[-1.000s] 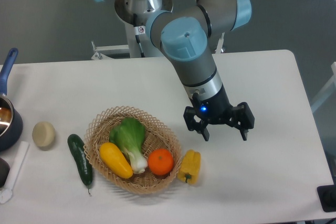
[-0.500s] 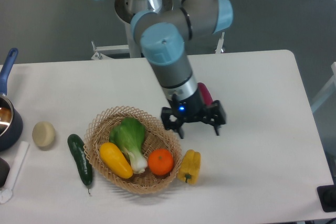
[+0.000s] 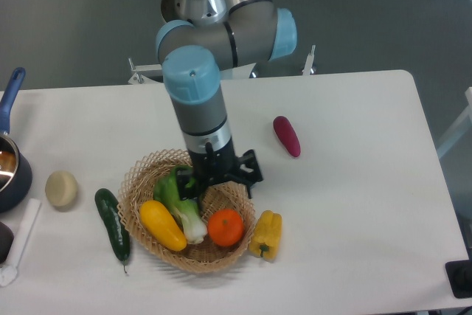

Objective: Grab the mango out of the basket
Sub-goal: 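Move the open gripper over the basket and lower toward the yellow mango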

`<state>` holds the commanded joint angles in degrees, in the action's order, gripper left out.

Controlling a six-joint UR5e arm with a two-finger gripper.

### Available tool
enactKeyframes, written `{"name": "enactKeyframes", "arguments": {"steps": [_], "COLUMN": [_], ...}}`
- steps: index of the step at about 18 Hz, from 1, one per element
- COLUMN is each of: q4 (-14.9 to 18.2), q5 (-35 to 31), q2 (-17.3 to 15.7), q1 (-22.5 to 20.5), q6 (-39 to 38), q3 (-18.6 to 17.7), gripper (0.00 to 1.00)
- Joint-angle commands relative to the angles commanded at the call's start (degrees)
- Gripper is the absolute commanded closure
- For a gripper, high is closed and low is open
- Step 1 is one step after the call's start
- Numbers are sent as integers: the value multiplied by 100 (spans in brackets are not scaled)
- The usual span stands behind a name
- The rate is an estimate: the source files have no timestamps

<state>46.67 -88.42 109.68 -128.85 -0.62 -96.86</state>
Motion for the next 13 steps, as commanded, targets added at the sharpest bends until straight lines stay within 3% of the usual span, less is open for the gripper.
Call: {"name": "enactKeyframes", "arguments": {"steps": [3,13], "q4": [132,106], "q5": [17,-35], "q2": [0,220], "q1": [88,299], "q6": [-9,-210], "q3": [0,105], "gripper": [0,0]}}
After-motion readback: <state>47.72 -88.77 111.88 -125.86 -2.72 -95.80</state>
